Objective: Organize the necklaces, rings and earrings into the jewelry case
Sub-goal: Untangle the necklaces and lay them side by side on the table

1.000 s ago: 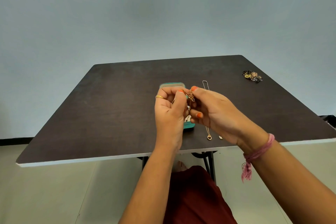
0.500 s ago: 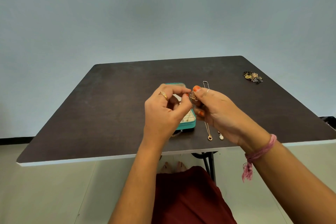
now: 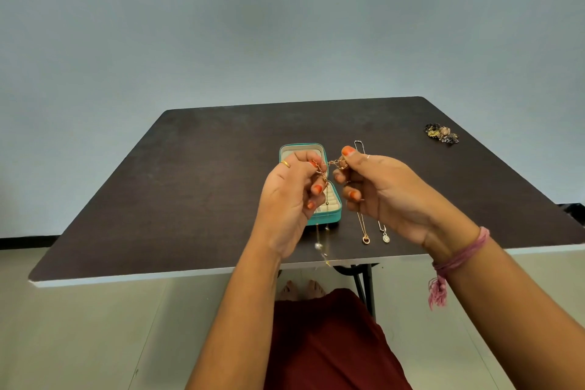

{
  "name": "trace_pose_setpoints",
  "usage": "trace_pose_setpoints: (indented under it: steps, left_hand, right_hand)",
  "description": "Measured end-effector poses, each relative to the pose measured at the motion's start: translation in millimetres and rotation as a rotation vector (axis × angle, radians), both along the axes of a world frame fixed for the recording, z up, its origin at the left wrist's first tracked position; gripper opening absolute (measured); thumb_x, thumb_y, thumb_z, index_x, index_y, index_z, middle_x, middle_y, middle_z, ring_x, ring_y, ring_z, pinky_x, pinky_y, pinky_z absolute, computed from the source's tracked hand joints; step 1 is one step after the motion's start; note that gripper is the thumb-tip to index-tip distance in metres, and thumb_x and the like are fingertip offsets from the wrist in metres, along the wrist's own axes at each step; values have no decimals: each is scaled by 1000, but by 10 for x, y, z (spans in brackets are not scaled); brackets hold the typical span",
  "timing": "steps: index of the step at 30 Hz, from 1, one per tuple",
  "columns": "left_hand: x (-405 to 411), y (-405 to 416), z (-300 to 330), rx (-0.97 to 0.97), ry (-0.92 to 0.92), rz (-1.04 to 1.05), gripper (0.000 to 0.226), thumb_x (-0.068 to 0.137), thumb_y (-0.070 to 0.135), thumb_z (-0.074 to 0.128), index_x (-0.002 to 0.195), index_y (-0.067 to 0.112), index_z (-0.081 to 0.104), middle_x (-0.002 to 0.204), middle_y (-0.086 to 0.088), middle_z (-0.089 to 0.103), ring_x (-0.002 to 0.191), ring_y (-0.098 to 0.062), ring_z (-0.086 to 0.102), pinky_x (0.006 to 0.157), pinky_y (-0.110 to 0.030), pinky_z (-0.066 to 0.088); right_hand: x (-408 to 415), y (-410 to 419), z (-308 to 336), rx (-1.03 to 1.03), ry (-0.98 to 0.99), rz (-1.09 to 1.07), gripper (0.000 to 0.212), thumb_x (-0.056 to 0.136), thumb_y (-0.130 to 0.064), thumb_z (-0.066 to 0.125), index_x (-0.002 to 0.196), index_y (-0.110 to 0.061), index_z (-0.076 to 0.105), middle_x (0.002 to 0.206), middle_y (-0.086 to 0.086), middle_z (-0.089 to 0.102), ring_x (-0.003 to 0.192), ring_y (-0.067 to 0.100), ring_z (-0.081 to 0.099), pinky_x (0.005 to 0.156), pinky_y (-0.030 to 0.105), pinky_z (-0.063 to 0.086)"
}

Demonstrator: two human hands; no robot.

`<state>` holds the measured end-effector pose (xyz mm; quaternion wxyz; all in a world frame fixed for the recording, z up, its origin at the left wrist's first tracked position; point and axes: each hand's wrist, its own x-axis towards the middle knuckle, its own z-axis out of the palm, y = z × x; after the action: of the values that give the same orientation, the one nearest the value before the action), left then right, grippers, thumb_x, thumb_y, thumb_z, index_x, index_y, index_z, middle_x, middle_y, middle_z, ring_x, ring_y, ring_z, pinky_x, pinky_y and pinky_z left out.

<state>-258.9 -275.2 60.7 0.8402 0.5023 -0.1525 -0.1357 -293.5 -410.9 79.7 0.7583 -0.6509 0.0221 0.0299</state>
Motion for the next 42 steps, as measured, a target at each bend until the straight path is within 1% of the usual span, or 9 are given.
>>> trace_pose_setpoints:
  steps: [8, 14, 19, 23, 26, 30, 35, 38, 42]
  left_hand:
    - [36, 32, -108, -240, 112, -254, 9, 83, 10, 50, 89, 13, 56, 81, -2, 58, 53, -5, 45, 44, -16, 34]
    - [-8, -55, -182, -275, 75, -242, 13, 85, 18, 56, 86, 26, 66, 89, -1, 60, 62, -6, 53, 51, -18, 39]
    - [1, -74, -178, -171, -69, -237, 21, 88, 15, 54, 81, 28, 68, 84, 2, 62, 60, -6, 45, 49, -16, 34]
    - [27, -35, -157, 30, -210, -239, 22, 88, 14, 55, 83, 31, 68, 79, 4, 58, 61, -8, 38, 49, -16, 33]
    - [39, 0, -124, 135, -301, -190, 20, 87, 13, 63, 97, 29, 65, 80, 4, 57, 62, -6, 43, 51, -16, 38]
    - [56, 26, -76, 235, -337, -152, 33, 89, 0, 60, 117, 16, 57, 81, 7, 56, 57, -3, 44, 53, -17, 39]
    - [59, 18, 4, 420, -348, -138, 15, 91, 7, 59, 92, 18, 68, 72, 10, 55, 52, 0, 43, 50, -14, 35]
    - [75, -13, 74, 455, -360, -131, 14, 93, 11, 57, 89, 17, 69, 68, 7, 51, 51, -4, 34, 47, -16, 29]
    - [80, -40, 173, 447, -357, -193, 15, 97, 16, 51, 95, 11, 65, 49, 16, 46, 50, -8, 24, 47, -23, 21]
  right_hand:
    - [-4, -60, 37, -101, -202, -57, 23, 89, -33, 51, 87, -12, 60, 82, -2, 67, 58, 3, 53, 59, 19, 48]
    - [-3, -74, 46, 48, -207, -51, 17, 83, -29, 55, 83, -13, 57, 75, 0, 64, 55, 5, 53, 53, 20, 48]
    - [-11, -123, 94, 29, -188, -97, 15, 94, -19, 52, 81, -11, 54, 66, -3, 62, 51, 3, 51, 53, 18, 51]
    - [-37, -198, 149, -98, -267, -133, 12, 91, -17, 55, 81, -11, 56, 65, -4, 63, 53, 3, 53, 55, 19, 53]
    - [-63, -227, 176, -184, -332, -152, 11, 82, -21, 61, 80, -11, 55, 63, -4, 64, 55, 4, 56, 58, 20, 54]
    - [-85, -295, 187, -269, -377, -129, 17, 77, -19, 64, 91, -12, 59, 68, -4, 65, 62, 7, 60, 63, 24, 57]
    - [-82, -383, 159, -345, -399, -96, 14, 85, -16, 61, 99, -17, 62, 80, 0, 65, 78, 12, 65, 78, 32, 56]
    - [-52, -381, 113, -339, -384, -96, 14, 91, -5, 59, 96, -18, 63, 86, 5, 66, 86, 18, 65, 86, 34, 55]
    - [-27, -328, 92, -163, -307, -114, 19, 93, 2, 50, 92, -13, 61, 73, -3, 65, 73, 12, 68, 77, 28, 58]
